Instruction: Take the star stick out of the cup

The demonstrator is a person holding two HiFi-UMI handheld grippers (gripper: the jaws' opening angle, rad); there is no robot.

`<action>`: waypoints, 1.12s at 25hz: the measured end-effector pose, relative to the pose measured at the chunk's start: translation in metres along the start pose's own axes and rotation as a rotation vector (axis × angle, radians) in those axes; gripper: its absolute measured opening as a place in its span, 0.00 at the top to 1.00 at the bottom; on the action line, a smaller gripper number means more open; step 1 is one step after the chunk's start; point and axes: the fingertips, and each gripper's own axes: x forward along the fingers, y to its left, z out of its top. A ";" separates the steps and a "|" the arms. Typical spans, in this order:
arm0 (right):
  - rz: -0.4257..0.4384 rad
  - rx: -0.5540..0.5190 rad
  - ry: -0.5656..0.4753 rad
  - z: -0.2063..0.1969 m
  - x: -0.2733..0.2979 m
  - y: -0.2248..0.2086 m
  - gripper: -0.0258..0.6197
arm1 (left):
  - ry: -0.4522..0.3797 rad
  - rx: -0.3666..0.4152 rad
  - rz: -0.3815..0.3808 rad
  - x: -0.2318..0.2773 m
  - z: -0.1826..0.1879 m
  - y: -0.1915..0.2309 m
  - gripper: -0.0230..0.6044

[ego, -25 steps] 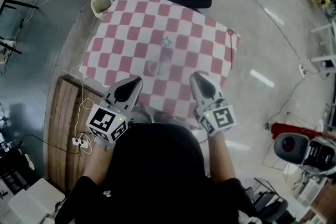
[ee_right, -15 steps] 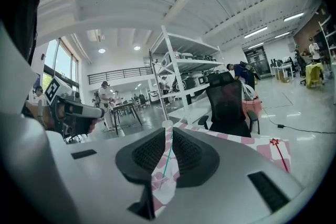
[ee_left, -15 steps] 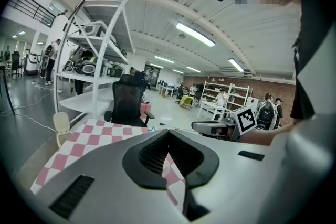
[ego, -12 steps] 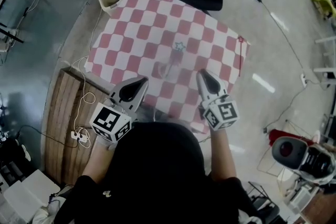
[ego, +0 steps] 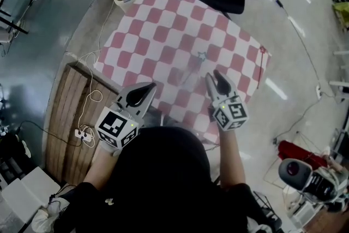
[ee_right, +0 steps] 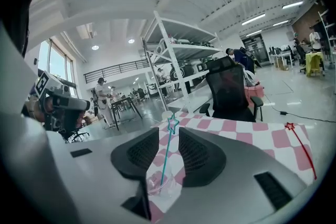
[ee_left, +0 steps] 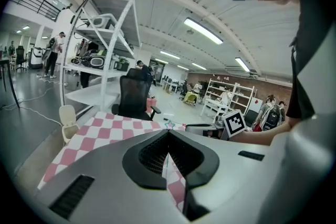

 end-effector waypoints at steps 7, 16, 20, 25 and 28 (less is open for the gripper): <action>0.030 0.027 0.050 -0.017 0.035 -0.005 0.76 | 0.031 -0.024 0.029 -0.004 -0.011 0.018 0.90; 0.068 0.031 0.092 -0.026 0.063 -0.003 0.76 | 0.035 -0.051 0.070 -0.010 -0.018 0.036 0.90; 0.064 0.027 0.089 -0.024 0.068 -0.004 0.76 | 0.035 -0.056 0.081 -0.013 -0.019 0.038 0.90; 0.066 0.027 0.088 -0.021 0.072 -0.005 0.80 | 0.038 -0.060 0.087 -0.014 -0.021 0.039 0.90; 0.065 0.016 0.075 -0.015 0.075 -0.003 0.87 | 0.038 -0.059 0.083 -0.013 -0.021 0.038 0.90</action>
